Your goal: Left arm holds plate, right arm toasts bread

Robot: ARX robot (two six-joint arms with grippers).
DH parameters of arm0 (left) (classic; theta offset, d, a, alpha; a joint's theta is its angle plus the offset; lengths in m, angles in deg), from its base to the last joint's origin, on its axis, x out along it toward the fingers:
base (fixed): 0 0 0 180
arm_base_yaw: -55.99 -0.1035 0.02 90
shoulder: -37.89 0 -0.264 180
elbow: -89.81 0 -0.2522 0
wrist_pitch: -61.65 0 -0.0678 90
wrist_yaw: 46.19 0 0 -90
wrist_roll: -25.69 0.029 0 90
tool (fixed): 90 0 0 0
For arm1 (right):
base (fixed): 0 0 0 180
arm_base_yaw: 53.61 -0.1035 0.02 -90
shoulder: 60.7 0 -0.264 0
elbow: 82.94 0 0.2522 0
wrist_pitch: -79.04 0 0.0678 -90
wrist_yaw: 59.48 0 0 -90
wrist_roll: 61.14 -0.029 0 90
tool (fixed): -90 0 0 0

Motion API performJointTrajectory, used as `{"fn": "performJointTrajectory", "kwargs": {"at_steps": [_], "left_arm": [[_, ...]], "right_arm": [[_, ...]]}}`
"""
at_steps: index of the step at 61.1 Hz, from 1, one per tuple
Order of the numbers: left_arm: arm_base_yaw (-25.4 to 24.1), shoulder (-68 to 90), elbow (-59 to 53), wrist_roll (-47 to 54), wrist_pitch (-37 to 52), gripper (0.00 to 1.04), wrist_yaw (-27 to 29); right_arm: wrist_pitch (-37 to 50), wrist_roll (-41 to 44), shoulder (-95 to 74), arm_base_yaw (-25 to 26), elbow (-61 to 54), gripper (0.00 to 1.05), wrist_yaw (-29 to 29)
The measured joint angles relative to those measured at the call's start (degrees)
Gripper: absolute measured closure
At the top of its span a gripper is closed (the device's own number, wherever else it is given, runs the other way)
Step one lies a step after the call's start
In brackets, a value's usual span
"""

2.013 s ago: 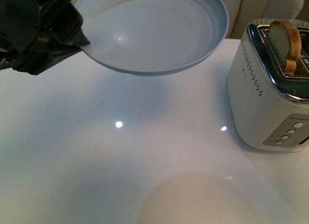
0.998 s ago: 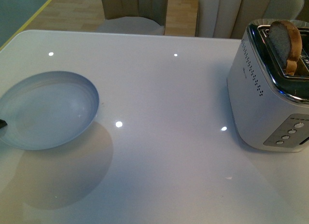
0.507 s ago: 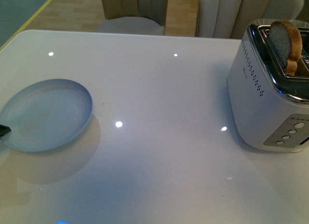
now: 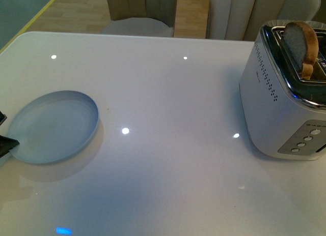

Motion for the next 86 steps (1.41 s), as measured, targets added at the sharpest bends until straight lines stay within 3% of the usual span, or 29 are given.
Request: {"fn": "performJointTrajectory", "kwargs": {"at_steps": [22,59,86], "left_arm": [[-0.3,0.3,0.2,-0.5,0.0,1.02,0.0],[1.3,-8.3,-4.1,-0.8,0.2,0.06,-0.8],[7.1,-39.5,-18.2,-3.9,-2.4,0.07,-1.9]], "right_arm": [[0.0,0.0,0.0,0.0,0.0,0.09,0.0],[0.0,0.0,0.0,0.0,0.0,0.09,0.0],[0.0,0.0,0.0,0.0,0.0,0.09,0.0]]}}
